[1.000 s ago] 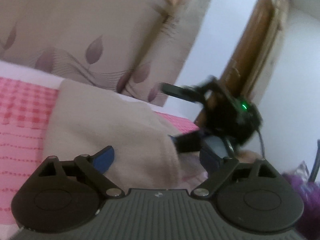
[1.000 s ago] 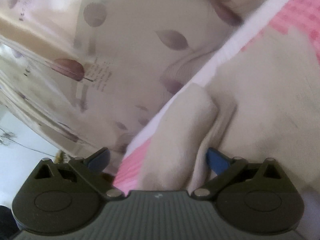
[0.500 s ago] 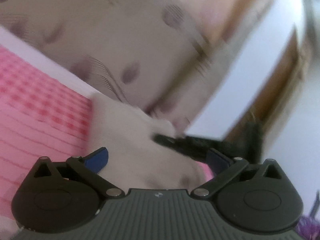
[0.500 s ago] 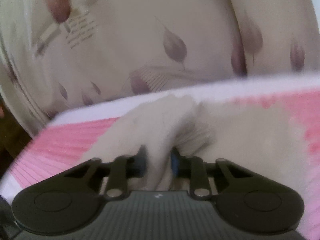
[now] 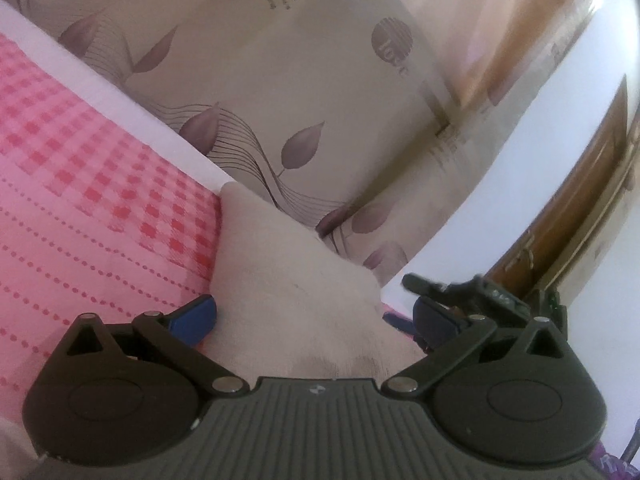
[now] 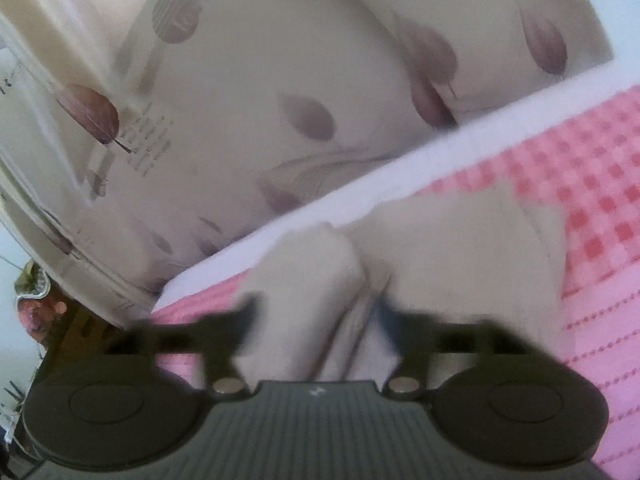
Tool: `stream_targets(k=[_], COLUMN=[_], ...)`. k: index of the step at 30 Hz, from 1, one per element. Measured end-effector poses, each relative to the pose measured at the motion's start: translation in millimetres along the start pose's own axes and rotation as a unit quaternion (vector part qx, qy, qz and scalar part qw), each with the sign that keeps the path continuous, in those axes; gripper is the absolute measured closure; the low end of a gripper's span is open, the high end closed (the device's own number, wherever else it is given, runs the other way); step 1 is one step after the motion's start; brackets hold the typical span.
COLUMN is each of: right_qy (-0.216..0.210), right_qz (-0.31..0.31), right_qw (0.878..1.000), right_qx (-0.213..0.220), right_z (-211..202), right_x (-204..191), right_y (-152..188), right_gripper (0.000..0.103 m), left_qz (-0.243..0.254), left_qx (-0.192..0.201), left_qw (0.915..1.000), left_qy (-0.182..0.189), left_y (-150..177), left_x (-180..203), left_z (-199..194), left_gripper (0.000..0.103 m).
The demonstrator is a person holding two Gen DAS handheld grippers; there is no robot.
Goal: Fold small clothes
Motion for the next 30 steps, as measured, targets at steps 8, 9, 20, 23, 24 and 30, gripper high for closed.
stream_targets(k=[8, 9, 20, 23, 24, 30], right_qy=[0.007, 0.036, 0.197, 0.215, 0.215, 0.223], right_qz=[-0.033, -0.053, -0.222, -0.203, -0.193, -0.148], right_qw=[0.999, 0.998, 0.955, 0.955, 0.957, 0.963], right_qx=[-0.025, -0.025, 0.017, 0.014, 0.004, -0.005], right_z=[47.4, 53.4, -11.5, -28.4, -29.2, -43.3], right_x=[-30.9, -36.6, -57.5, -34.3, -25.0, 21.4], right_y=[15.8, 16.8, -18.5, -30.8, -31.6, -20.2], right_gripper=[0.065, 0.073, 0.085, 0.086, 0.085, 0.085], left_qz=[-0.006, -0.005, -0.012, -0.013, -0.013, -0.016], left_qx=[-0.006, -0.006, -0.003, -0.004, -0.005, -0.006], left_qw=[0.9999, 0.9999, 0.9998, 0.9997, 0.9996, 0.9995], left_qy=[-0.008, -0.008, -0.018, -0.021, -0.023, -0.025], left_y=[0.8, 0.9, 0.7, 0.9, 0.9, 0.3], left_x=[-3.3, -3.3, -5.3, -5.2, -5.1, -7.3], left_z=[3.6, 3.6, 2.7, 3.6, 3.9, 4.2], left_gripper=[0.0, 0.0, 0.0, 0.0, 0.0, 0.0])
Point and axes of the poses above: each gripper's, at about its wrist camera, not at the fingertips, and z roughly the way its jaws point, x to its right, y to its underside, the point moved 6 cm from there along z, roughly the way its jaws point, and after that the axes turned 11 degrees about -x, right-handed, at the moved point
